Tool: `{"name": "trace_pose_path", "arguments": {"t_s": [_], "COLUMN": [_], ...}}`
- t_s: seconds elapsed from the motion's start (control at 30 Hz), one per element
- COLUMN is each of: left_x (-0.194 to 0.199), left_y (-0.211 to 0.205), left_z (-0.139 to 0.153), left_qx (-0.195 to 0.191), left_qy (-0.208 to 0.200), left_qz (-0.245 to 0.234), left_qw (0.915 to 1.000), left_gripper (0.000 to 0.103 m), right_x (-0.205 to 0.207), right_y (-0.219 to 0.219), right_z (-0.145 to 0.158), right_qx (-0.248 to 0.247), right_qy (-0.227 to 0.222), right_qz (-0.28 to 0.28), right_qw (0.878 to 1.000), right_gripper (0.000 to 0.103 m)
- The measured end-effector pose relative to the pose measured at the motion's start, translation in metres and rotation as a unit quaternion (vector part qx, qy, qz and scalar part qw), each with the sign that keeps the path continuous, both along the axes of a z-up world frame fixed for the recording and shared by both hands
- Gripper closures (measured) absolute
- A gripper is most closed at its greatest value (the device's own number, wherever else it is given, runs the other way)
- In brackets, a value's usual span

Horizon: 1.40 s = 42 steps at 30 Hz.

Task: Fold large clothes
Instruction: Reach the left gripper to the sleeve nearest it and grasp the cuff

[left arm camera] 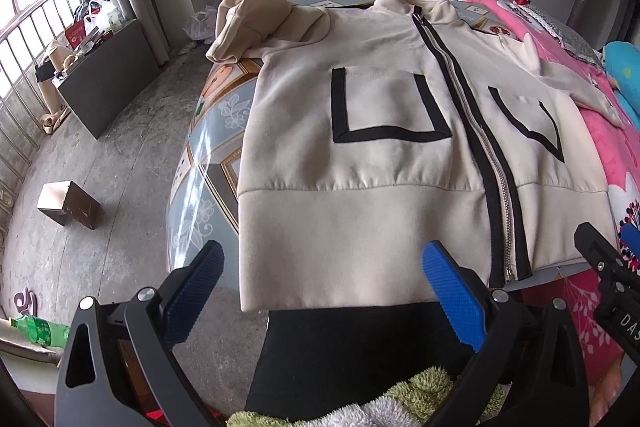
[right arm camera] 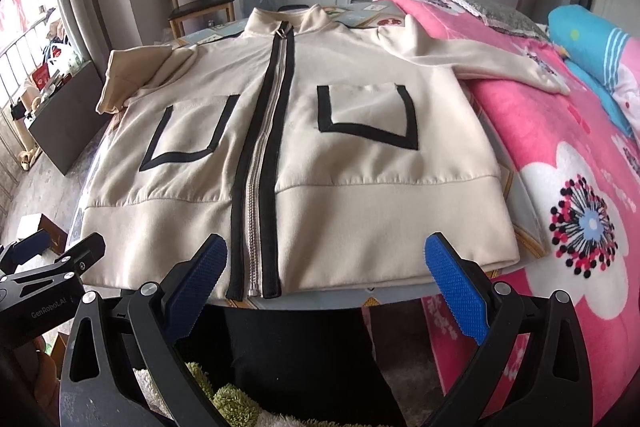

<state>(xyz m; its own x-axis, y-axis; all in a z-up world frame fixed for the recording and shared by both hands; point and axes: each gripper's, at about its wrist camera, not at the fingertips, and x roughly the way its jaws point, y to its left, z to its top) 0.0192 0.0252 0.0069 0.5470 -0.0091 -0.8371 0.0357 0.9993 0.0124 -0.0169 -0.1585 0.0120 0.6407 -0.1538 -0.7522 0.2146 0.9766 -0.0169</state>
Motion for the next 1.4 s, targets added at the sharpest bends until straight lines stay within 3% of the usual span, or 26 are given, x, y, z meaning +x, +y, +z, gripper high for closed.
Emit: {"name": "trace_pose_path", "arguments": {"t_s": [0.27, 0.5, 0.77, 0.9, 1.03, 1.13, 1.23, 1.3, 1.37, 1.4], "left_x": [0.036, 0.069, 0.126, 0.164, 0.205, 0.234, 0.258, 0.270, 0.279, 0.280], "left_y": [0.036, 0.065, 0.080, 0.076, 0.085, 0.095, 0.097, 0.098, 0.104, 0.106], "left_z": [0.027, 0.055, 0.055, 0.035, 0.014, 0.005, -0.003, -0.009, -0.009, -0.004], "left_qx": [-0.037, -0.054, -0.059, -0.004, 0.003, 0.040, 0.076, 0.085, 0.063, 0.045], "left_qy": [-0.059, -0.121, -0.116, -0.107, -0.097, -0.090, -0.064, -0.031, 0.000, 0.002], "left_qz": [0.006, -0.001, -0.016, -0.002, 0.013, 0.041, 0.039, 0.033, 0.043, 0.043], "left_qw": [0.9975, 0.9911, 0.9913, 0.9943, 0.9952, 0.9943, 0.9943, 0.9954, 0.9971, 0.9980], "left_gripper": [0.005, 0.005, 0.005, 0.005, 0.005, 0.006, 0.026, 0.063, 0.092, 0.093], "right_x": [0.027, 0.091, 0.174, 0.200, 0.216, 0.223, 0.228, 0.231, 0.229, 0.230], "right_y": [0.000, 0.007, 0.032, 0.040, 0.044, 0.043, 0.042, 0.039, 0.035, 0.034], "right_z": [0.035, 0.068, 0.058, 0.039, 0.023, 0.014, 0.007, 0.003, 0.001, -0.001], "right_qx": [-0.052, 0.013, 0.071, 0.079, 0.083, 0.090, 0.095, 0.100, 0.103, 0.102], "right_qy": [-0.067, -0.094, -0.058, -0.018, 0.008, 0.021, 0.029, 0.033, 0.034, 0.034], "right_qz": [0.021, 0.123, 0.181, 0.193, 0.198, 0.199, 0.195, 0.190, 0.185, 0.182], "right_qw": [0.996, 0.988, 0.979, 0.978, 0.977, 0.976, 0.976, 0.976, 0.977, 0.977], "right_gripper": [0.007, 0.007, 0.007, 0.007, 0.007, 0.007, 0.007, 0.007, 0.007, 0.007]}}
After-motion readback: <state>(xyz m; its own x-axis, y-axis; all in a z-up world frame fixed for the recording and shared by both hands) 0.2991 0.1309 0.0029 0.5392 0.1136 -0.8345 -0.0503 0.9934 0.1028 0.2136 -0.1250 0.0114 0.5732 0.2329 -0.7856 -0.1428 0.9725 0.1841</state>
